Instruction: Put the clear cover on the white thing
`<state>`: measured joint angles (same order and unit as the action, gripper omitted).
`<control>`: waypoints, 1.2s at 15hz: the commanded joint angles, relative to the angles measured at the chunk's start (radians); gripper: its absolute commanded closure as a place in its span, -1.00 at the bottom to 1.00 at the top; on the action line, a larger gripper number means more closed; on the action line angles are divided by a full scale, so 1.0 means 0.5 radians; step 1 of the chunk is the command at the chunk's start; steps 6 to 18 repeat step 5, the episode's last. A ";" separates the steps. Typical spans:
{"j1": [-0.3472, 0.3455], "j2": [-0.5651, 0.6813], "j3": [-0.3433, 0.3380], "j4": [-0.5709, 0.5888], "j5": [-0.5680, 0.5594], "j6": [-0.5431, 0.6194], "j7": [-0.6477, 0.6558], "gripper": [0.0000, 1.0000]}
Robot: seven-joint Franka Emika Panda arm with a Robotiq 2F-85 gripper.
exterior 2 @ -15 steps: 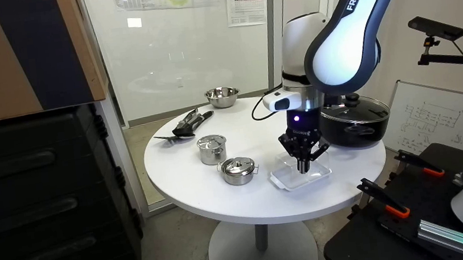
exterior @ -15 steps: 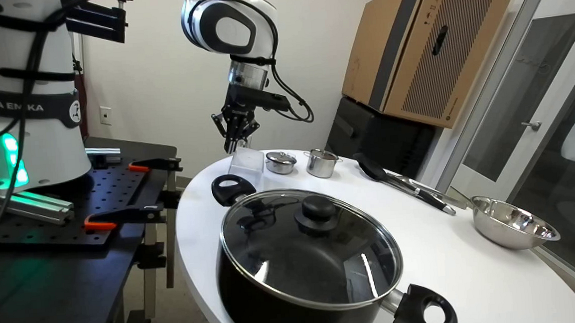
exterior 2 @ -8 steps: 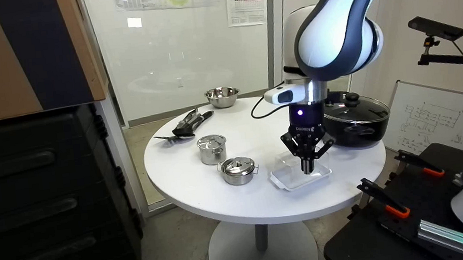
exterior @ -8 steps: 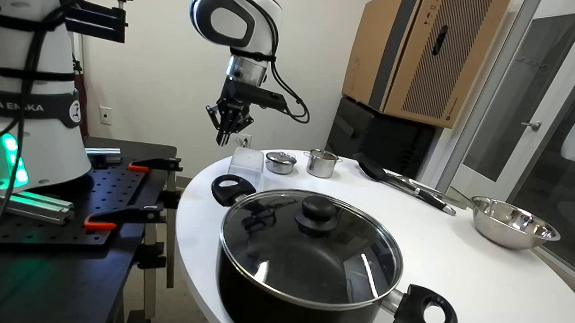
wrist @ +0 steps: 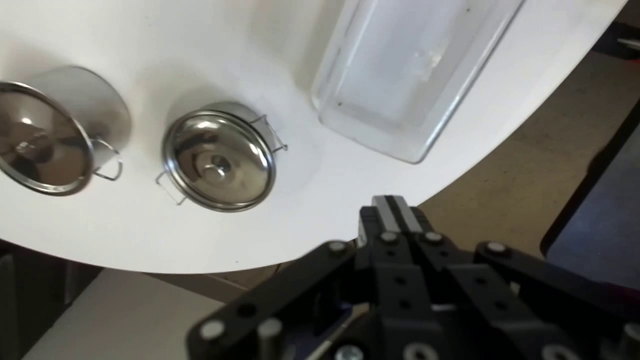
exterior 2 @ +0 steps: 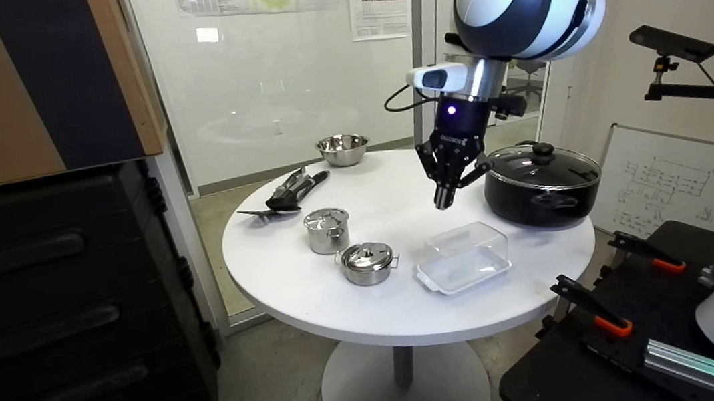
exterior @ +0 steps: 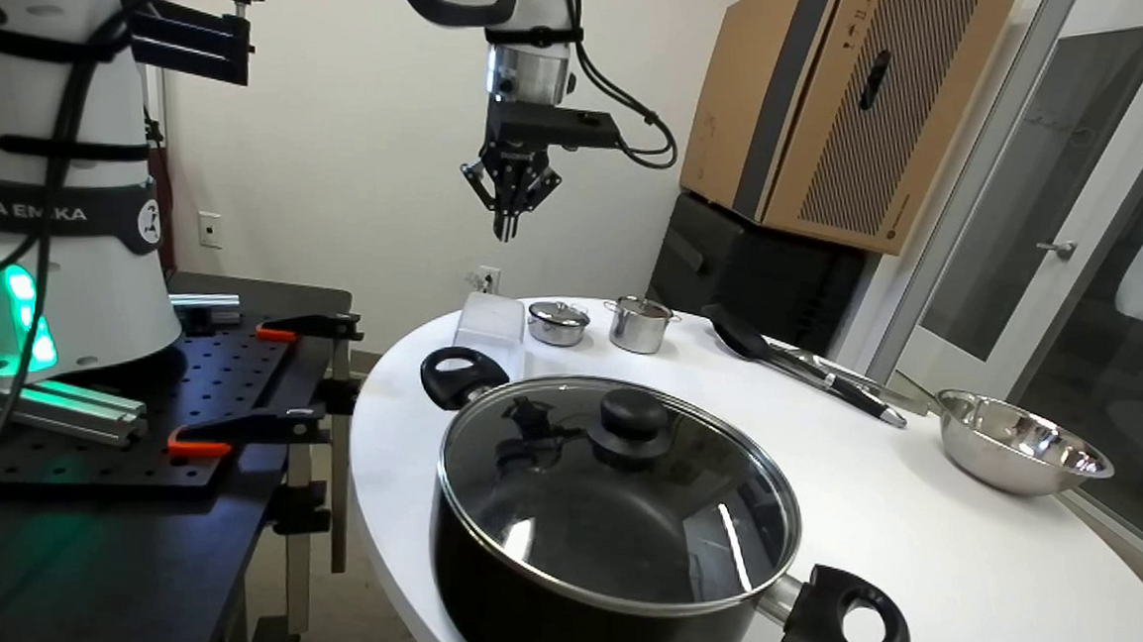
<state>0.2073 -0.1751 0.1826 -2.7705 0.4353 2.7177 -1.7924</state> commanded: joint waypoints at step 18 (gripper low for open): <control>0.085 -0.024 -0.154 0.001 -0.049 0.076 0.124 0.44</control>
